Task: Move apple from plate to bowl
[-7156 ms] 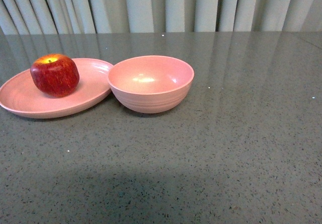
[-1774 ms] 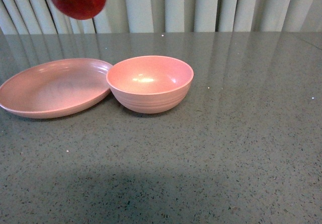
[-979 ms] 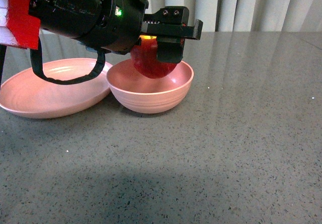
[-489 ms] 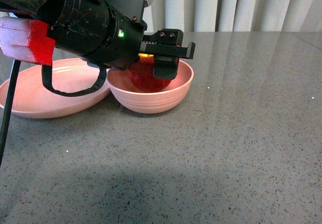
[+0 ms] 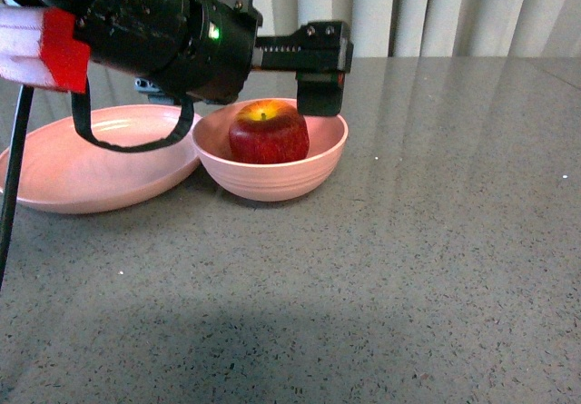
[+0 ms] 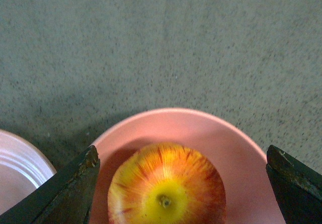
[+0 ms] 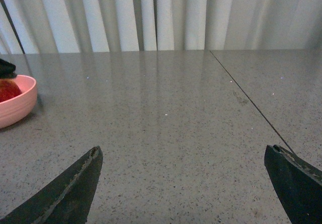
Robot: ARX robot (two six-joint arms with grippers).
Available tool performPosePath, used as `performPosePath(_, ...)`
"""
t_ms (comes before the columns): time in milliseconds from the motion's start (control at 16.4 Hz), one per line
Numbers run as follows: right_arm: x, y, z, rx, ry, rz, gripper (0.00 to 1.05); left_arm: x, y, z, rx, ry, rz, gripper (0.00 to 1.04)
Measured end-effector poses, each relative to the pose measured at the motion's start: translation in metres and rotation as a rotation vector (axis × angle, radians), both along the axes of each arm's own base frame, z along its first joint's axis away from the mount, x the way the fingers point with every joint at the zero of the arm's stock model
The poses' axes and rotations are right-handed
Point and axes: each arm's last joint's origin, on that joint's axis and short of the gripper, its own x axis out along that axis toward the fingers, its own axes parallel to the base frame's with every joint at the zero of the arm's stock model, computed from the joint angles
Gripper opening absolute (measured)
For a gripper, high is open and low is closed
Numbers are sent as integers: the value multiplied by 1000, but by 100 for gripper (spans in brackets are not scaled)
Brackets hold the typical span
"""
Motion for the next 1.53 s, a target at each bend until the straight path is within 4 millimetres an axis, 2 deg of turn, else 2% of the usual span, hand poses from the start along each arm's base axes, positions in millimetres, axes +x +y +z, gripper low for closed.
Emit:
performPosePath(183,0,0,0,0,-1,0,98,-14,18,58,-107,-228,43,98)
performPosePath(306,0,0,0,0,-1,0,98,-38,39,95,-162,-377,101,98)
performPosePath(550,0,0,0,0,0,0,98,-92,80,106,-171,-497,205,98)
performPosePath(612,0,0,0,0,0,0,98,-110,92,108,-120,-484,278,93)
performPosePath(673,0,0,0,0,0,0,98,-131,108,102,-77,-480,362,82)
performPosePath(795,0,0,0,0,-1,0,98,-160,129,71,-59,-513,413,56)
performPosePath(979,0,0,0,0,0,0,98,-175,137,26,-35,-444,391,27)
performPosePath(1101,0,0,0,0,0,0,98,-186,143,14,-42,-466,396,7)
performPosePath(1162,0,0,0,0,0,0,98,-194,147,7,-44,-480,404,2)
performPosePath(1346,0,0,0,0,0,0,98,-206,153,-15,-43,-453,373,1)
performPosePath(1407,0,0,0,0,0,0,98,-211,161,-20,-38,-460,398,1)
performPosePath(1529,0,0,0,0,0,0,98,-218,161,-26,-40,-471,396,1)
